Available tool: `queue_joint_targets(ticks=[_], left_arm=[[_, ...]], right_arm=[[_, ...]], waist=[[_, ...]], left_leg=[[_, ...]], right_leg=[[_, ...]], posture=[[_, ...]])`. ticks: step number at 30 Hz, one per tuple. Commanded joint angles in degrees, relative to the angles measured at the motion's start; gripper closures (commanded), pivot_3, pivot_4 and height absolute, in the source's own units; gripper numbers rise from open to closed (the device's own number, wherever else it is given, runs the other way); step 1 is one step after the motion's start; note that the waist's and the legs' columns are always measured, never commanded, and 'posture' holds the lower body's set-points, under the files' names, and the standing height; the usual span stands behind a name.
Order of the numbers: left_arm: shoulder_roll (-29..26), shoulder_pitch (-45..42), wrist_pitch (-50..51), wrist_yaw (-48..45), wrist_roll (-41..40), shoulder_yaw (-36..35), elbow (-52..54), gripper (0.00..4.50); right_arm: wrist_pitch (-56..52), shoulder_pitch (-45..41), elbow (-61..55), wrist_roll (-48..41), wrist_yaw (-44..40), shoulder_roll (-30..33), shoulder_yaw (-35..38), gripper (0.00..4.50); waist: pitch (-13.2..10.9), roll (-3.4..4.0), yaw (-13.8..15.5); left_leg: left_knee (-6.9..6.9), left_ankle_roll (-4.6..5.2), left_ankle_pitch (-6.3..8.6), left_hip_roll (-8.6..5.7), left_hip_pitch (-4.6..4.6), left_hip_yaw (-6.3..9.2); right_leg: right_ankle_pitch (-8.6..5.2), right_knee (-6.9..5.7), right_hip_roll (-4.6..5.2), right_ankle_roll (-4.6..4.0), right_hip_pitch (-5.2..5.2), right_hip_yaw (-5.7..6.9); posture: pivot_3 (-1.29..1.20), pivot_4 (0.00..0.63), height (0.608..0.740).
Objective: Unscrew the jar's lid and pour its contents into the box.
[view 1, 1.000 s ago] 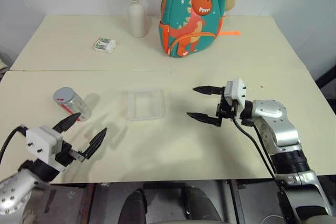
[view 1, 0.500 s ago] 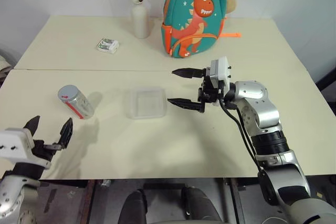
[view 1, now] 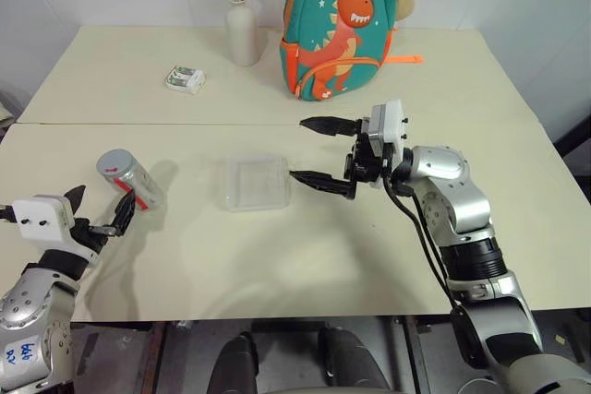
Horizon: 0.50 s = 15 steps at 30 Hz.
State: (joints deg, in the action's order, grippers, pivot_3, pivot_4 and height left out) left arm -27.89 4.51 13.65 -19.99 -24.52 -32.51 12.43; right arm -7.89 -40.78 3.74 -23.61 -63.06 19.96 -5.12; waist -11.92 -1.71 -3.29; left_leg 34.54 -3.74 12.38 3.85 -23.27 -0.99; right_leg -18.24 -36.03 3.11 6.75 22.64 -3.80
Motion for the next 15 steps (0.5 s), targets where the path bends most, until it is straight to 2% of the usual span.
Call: queue_joint_targets(ticks=[1, 8, 15], left_arm=[[-1.29, -0.54, -1.13, -0.74, 0.82, 0.11, -0.06, 0.02], [-0.34, -1.04, -0.71, 0.57, 2.43, 2.26, 1.21, 0.02], [5.29, 0.69, 1.6, 7.83, 5.75, 6.19, 8.66, 0.02]], right_arm=[[-0.16, 0.36, -2.63, -1.3, 1.01, -0.24, 1.09, 0.0], [-0.52, 0.99, -3.66, -1.57, 1.89, -0.22, 0.93, 0.0], [-1.09, 1.53, -4.57, -1.88, 2.07, -0.11, 0.88, 0.0]], waist=[[0.0, 0.0, 0.02], [0.0, 0.0, 0.03], [0.0, 0.0, 0.05]], left_leg=[[0.0, 0.0, 0.0, 0.0, 0.0, 0.0], [-0.04, 0.0, 0.0, 0.0, 0.0, 0.0], [-0.05, 0.0, 0.0, 0.0, -0.01, 0.0]], right_leg=[[0.0, 0.01, 0.0, 0.0, 0.0, 0.0], [0.0, 0.02, 0.0, -0.01, 0.0, 0.0], [0.0, 0.05, 0.03, 0.0, 0.0, 0.0]], posture=[[0.0, 0.15, 0.74], [0.0, 0.15, 0.74], [0.0, 0.15, 0.74]])
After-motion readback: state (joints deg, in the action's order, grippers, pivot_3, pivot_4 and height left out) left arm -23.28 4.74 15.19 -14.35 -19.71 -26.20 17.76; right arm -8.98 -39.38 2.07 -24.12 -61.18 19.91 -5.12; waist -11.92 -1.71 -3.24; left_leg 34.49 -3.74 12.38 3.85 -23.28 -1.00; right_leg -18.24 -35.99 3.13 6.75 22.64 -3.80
